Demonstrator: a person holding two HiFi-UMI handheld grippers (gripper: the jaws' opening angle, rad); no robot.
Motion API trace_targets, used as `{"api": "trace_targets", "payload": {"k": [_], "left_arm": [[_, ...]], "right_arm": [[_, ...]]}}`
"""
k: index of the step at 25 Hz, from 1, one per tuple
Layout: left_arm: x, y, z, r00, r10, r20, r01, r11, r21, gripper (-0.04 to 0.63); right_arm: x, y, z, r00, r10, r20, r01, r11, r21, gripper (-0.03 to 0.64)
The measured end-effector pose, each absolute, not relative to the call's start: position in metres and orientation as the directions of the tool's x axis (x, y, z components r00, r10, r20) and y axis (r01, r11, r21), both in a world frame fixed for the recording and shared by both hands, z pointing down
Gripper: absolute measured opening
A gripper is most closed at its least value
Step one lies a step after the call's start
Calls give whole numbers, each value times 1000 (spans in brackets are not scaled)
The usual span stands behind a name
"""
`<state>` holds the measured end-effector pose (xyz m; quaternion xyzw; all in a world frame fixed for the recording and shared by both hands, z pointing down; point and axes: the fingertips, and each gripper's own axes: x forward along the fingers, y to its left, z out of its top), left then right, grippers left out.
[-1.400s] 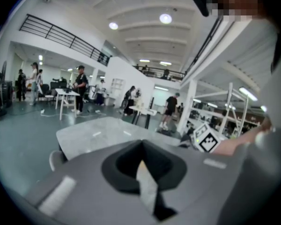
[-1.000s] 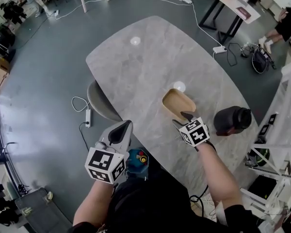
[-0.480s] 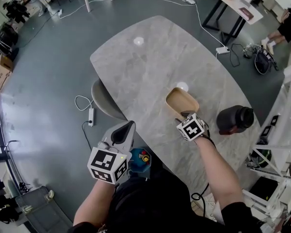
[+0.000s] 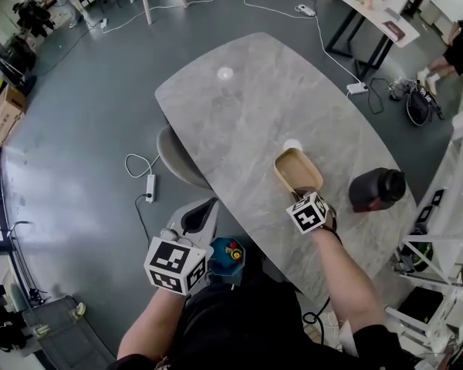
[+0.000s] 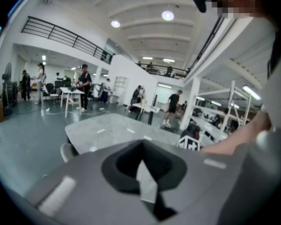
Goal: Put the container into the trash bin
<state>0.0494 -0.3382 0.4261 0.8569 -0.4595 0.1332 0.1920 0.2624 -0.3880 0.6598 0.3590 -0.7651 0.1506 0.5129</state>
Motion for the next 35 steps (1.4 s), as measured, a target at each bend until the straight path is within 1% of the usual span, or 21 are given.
{"api": "trace_targets", "payload": {"k": [9,21,27,32,35], "left_arm": [[17,-310,416,552,-746,371,-833,-512,209,5],[-46,-252,411,599,-733,323,-800,-567,195,5],[-55,-234,414,598,-740,308,-799,-578,164,5],[-53,-217,416,579,-758,300,-814,-556,166,5],[-54,-198,419,550,-772,318,-835,-523,173,5]], "right_arm": [[229,-364,604,-253,-503,826,-732,659,177,12],[138,-277,514,-347,-620,704,-748,636,192,12],[120,-223,498,-373,-616,694,-740,649,179,11],[122,-193,499,-398,-610,686,-732,661,163,12],[125,-171,499,-422,-604,676,-732,667,139,12]]}}
